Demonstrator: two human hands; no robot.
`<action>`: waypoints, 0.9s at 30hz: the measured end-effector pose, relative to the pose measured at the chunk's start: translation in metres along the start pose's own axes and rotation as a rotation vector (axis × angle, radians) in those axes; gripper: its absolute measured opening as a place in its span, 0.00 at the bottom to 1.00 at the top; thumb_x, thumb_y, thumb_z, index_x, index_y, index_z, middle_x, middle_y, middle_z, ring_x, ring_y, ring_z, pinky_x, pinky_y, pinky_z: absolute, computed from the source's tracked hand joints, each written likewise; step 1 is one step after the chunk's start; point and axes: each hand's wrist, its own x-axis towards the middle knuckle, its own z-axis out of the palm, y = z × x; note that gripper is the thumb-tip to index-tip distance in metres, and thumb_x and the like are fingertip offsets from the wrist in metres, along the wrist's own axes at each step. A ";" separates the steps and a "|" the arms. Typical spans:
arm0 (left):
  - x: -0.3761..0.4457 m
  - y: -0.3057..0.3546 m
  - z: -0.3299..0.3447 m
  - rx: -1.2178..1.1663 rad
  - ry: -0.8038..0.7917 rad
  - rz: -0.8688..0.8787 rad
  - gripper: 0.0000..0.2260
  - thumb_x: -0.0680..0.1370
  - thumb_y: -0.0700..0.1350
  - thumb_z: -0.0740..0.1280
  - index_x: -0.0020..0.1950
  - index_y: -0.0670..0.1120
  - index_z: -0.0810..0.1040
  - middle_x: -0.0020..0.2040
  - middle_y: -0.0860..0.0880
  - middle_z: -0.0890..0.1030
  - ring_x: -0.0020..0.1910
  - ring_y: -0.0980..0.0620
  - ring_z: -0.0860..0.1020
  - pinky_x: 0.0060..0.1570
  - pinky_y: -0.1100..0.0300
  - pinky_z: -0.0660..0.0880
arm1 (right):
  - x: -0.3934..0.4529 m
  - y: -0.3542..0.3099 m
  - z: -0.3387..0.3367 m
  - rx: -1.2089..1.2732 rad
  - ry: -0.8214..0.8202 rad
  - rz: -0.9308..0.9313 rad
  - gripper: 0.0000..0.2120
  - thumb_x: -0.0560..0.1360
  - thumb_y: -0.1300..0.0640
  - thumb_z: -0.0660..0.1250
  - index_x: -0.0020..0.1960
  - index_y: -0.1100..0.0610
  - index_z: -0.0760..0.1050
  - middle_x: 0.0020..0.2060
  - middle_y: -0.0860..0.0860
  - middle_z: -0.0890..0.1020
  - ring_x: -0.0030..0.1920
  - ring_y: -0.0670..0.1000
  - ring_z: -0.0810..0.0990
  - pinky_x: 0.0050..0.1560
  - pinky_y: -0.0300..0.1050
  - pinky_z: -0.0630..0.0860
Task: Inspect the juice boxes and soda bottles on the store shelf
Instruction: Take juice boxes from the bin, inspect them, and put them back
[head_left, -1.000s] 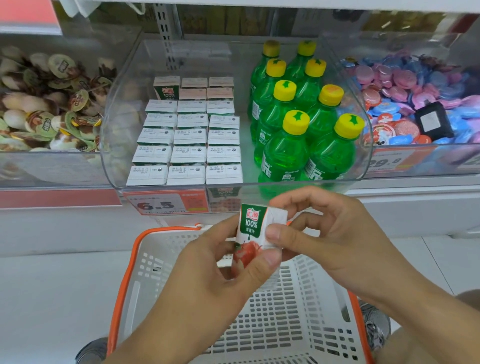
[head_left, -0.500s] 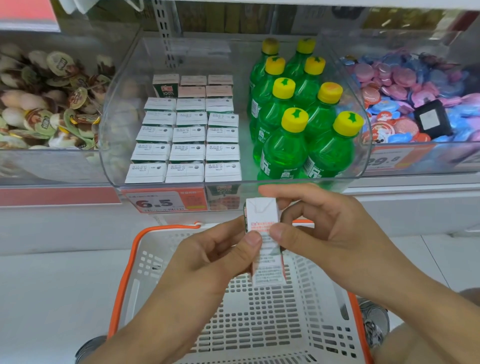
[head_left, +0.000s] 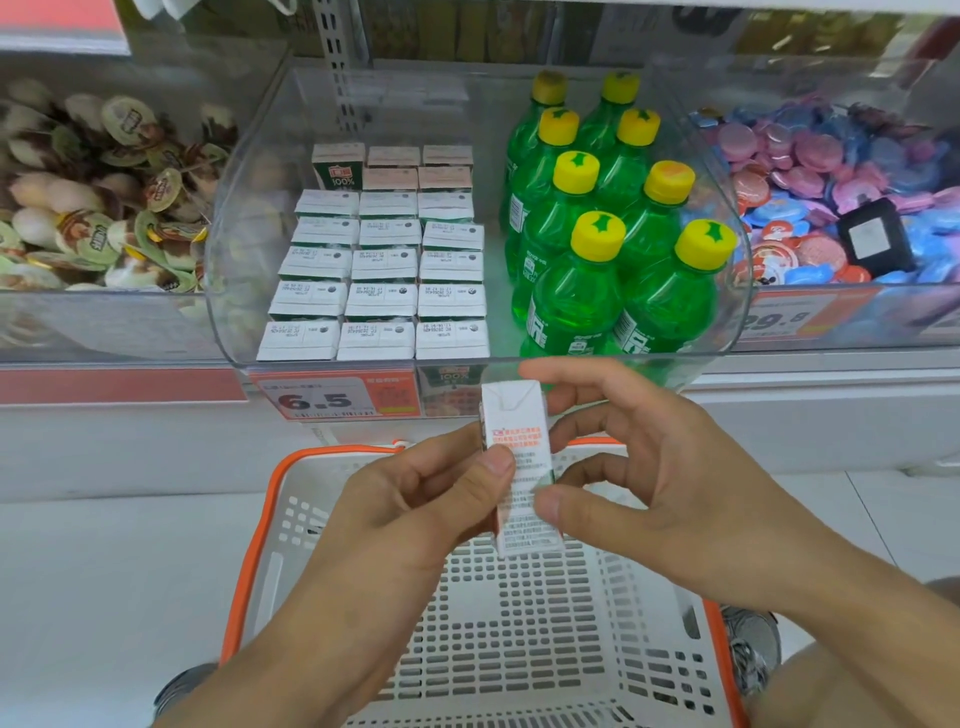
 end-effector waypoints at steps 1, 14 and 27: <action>0.000 0.001 0.000 -0.008 -0.003 -0.002 0.20 0.73 0.48 0.68 0.63 0.43 0.81 0.58 0.44 0.84 0.60 0.42 0.81 0.64 0.50 0.75 | -0.001 0.000 0.000 -0.032 -0.014 0.001 0.32 0.68 0.56 0.77 0.68 0.38 0.72 0.58 0.46 0.78 0.58 0.50 0.79 0.54 0.51 0.80; -0.003 0.009 0.004 -0.006 0.003 -0.023 0.18 0.76 0.50 0.67 0.64 0.45 0.81 0.59 0.44 0.84 0.59 0.43 0.81 0.66 0.48 0.73 | -0.002 -0.007 0.005 0.066 -0.081 0.010 0.42 0.67 0.66 0.80 0.71 0.37 0.68 0.65 0.43 0.75 0.63 0.50 0.80 0.59 0.47 0.80; -0.007 0.014 0.007 0.145 0.150 0.047 0.14 0.69 0.48 0.73 0.52 0.46 0.85 0.47 0.45 0.87 0.47 0.45 0.86 0.55 0.46 0.80 | -0.001 -0.004 0.011 -0.244 0.097 -0.055 0.45 0.49 0.42 0.85 0.64 0.33 0.74 0.54 0.42 0.73 0.56 0.47 0.77 0.45 0.42 0.82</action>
